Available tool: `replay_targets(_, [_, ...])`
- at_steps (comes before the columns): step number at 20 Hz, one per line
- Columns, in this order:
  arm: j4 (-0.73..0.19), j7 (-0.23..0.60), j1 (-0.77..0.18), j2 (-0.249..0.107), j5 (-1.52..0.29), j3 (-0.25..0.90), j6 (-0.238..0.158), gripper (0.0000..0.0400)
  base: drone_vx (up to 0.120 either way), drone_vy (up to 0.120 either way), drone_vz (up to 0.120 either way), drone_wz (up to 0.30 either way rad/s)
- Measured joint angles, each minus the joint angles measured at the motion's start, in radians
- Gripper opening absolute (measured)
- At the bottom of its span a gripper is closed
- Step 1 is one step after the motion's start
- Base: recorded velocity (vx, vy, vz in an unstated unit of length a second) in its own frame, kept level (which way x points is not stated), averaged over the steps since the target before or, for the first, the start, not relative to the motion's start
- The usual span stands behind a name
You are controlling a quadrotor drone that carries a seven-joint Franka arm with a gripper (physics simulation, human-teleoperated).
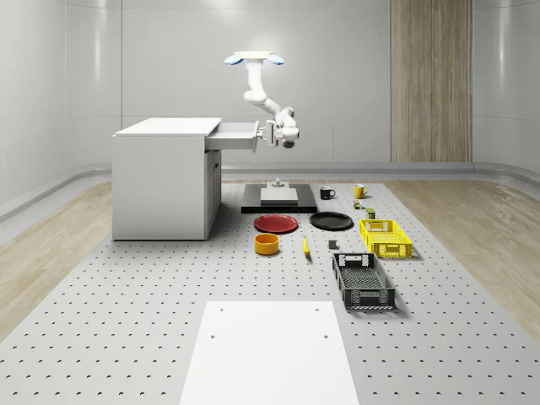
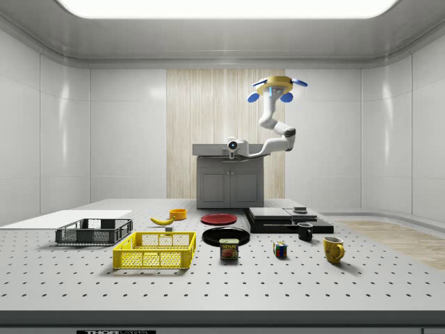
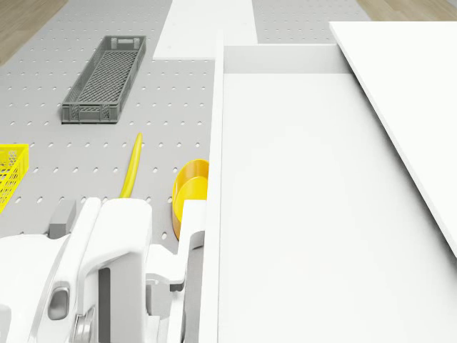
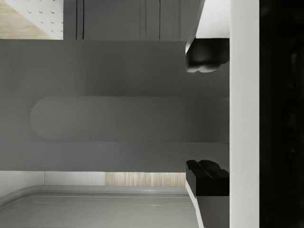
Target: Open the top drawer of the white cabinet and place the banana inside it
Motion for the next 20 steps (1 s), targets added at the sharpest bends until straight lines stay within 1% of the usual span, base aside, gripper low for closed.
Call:
replay_targets(1, [0.006,0.006,0.004,-0.005,-0.006,-0.004,-0.004,0.0329,0.08,0.12,0.0,0.0])
replay_targets(3, [0.017,0.018,0.01,-0.016,-0.018,-0.009,-0.008,0.0357,0.12,0.12,0.0,0.0])
replay_targets(6, [0.026,0.032,0.02,-0.031,-0.033,-0.014,-0.01,0.038,0.12,0.12,0.0,0.0])
replay_targets(10, [0.031,0.047,0.03,-0.049,-0.05,-0.016,-0.006,0.0392,0.12,0.12,0.0,0.0])
replay_targets(16, [0.032,0.066,0.043,-0.075,-0.072,-0.016,0.005,0.0398,0.12,0.12,0.0,0.0])
replay_targets(17, [0.028,0.066,0.051,-0.1,-0.046,-0.029,0.01,0.0399,0.12,0.12,0.0,0.0])
replay_targets(18, [-0.021,0.035,0.065,-0.164,0.044,-0.062,0.055,0.04,0.12,0.12,0.0,0.0])
replay_targets(19, [-0.091,-0.022,0.073,-0.23,0.152,-0.093,0.109,0.04,0.12,0.12,0.0,0.0])
replay_targets(20, [-0.153,-0.089,0.084,-0.292,0.258,-0.121,0.153,0.04,0.12,0.12,0.0,0.0])
